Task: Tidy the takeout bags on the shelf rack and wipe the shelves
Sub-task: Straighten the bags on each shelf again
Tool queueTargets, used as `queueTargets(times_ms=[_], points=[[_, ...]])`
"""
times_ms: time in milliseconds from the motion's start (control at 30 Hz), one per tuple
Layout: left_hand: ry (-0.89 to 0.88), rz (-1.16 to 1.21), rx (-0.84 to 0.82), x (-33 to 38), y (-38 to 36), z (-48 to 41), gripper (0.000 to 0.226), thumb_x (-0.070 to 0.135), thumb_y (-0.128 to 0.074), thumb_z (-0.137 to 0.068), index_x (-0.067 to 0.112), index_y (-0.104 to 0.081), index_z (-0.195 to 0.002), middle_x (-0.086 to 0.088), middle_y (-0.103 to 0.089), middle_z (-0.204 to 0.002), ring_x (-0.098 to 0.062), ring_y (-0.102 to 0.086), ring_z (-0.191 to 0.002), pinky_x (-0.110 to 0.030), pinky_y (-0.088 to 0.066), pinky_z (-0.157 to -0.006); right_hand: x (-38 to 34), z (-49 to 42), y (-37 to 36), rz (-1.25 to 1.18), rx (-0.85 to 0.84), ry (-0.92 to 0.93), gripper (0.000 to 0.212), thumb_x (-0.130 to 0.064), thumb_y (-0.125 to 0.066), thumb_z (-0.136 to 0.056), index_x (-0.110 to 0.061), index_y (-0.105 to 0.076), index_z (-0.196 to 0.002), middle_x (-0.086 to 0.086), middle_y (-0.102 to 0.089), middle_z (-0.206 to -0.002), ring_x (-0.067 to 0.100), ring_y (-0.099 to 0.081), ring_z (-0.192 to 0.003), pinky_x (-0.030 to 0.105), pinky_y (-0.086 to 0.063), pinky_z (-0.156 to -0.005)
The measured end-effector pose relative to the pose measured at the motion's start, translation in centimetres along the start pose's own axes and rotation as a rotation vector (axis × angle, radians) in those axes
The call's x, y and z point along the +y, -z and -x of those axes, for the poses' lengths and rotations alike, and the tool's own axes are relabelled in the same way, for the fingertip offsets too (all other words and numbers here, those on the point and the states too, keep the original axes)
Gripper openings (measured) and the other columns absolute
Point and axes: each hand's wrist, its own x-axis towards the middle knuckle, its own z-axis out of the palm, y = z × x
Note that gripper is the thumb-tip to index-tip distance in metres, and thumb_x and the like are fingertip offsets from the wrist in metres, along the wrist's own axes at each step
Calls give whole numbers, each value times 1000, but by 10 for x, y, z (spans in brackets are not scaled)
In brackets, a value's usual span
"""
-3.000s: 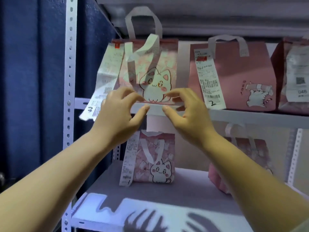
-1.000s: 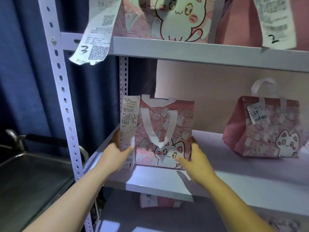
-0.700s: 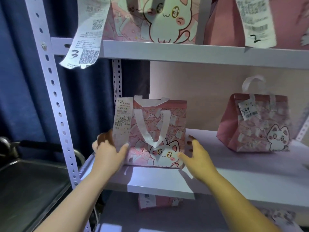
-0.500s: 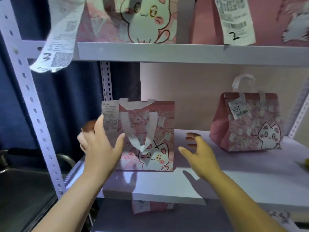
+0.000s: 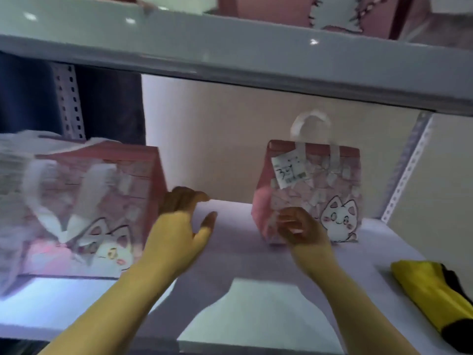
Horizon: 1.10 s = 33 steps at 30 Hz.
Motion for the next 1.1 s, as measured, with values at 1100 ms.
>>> queueTargets(times_ms=[1100], points=[[225, 343, -191, 37, -74, 22, 43, 17, -60, -82, 51, -44, -103, 20, -60, -102, -3, -59, -92, -22, -49, -72, 68, 15, 81, -96, 129, -300, 43, -20, -70, -80, -36, -44, -109, -16, -62, -92, 13, -63, -89, 35, -55, -72]])
